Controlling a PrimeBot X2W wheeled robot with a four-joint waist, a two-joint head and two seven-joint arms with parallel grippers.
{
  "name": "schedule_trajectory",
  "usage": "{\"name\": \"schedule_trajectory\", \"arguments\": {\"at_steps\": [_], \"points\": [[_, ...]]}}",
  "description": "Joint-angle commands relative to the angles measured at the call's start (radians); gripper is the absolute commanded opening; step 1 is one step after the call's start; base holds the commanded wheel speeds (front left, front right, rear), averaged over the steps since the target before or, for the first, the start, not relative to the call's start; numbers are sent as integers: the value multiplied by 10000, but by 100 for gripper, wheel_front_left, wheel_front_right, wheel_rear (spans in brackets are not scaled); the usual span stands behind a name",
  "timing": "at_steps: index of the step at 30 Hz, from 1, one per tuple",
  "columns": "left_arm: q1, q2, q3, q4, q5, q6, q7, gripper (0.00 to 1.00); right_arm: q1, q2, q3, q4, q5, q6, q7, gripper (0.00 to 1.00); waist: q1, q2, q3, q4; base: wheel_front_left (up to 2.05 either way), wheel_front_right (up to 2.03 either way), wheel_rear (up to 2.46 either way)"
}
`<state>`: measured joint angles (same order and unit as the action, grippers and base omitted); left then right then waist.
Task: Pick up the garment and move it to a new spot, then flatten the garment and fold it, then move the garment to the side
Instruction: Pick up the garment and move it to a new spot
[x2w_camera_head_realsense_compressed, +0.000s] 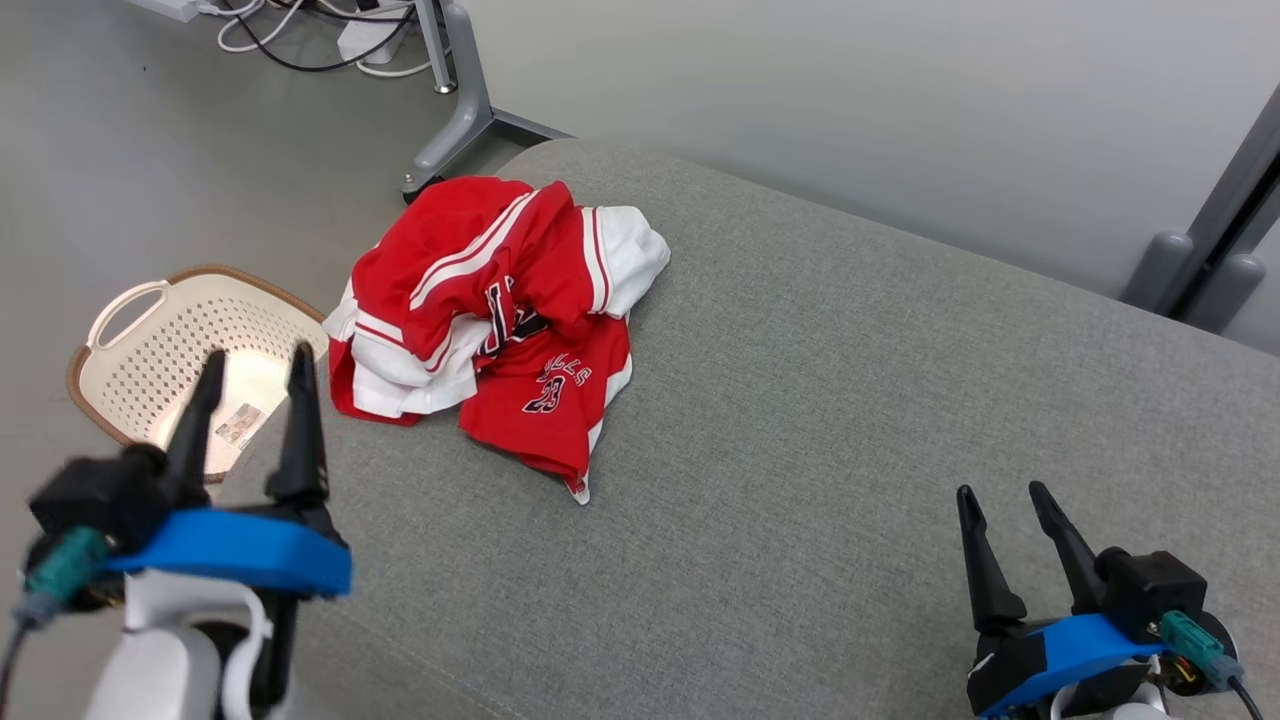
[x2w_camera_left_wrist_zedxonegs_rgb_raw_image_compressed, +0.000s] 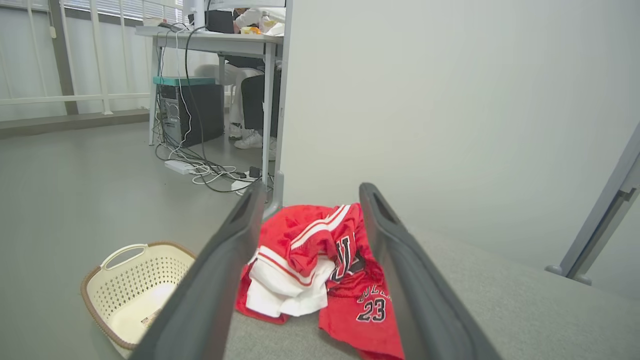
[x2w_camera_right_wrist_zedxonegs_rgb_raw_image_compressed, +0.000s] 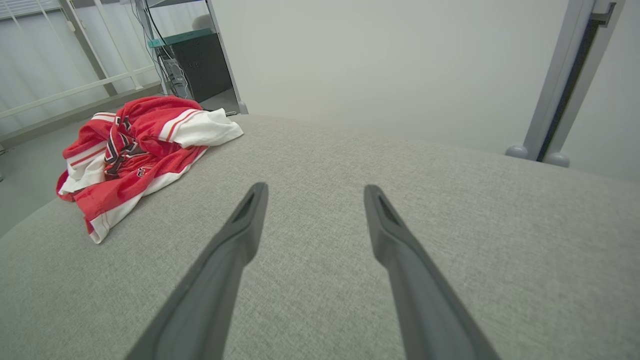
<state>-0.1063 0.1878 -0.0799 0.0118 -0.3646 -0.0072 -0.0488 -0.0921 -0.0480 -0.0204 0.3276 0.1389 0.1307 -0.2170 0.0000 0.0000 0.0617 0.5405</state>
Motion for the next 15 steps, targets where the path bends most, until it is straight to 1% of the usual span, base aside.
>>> {"name": "schedule_trajectory", "arguments": {"at_steps": [1,3,5,6,7,12,13,14,15], "points": [[-671,397,232,-301,-130,-25,637,100,117,-47,-74,-132,-102,1,14,100,0,0,74,-3,0,0,0],[-1228,769,440,-317,-262,84,1471,100,122,-45,-102,-273,-155,1,56,100,0,0,219,-110,0,0,0],[-1861,1173,598,-149,-347,84,2153,100,47,-50,-86,-457,-211,1,133,100,0,0,432,-334,0,0,0],[-1861,1173,598,-149,-347,84,2153,100,47,-50,-86,-457,-211,1,133,100,0,0,432,-334,0,0,0],[-2146,1309,714,-27,-498,21,2414,100,-24,-53,-63,-578,-270,1,186,100,0,0,598,-464,0,0,0],[-3237,1991,1226,1151,-1116,-98,3577,100,-256,-48,-21,-1294,-663,1,526,100,0,0,1478,-1198,0,0,0],[-3539,2203,1425,1712,-1369,-168,3885,100,-341,-45,10,-1606,-809,1,678,100,0,0,1884,-1551,0,0,0],[-3539,2203,1425,1712,-1369,-168,3885,100,-341,-45,10,-1606,-809,1,678,100,0,0,1884,-1551,0,0,0],[-3643,2293,1491,2029,-1482,-192,4065,100,-354,-44,-24,-1747,-866,1,755,100,0,0,2061,-1709,0,0,0]]}}
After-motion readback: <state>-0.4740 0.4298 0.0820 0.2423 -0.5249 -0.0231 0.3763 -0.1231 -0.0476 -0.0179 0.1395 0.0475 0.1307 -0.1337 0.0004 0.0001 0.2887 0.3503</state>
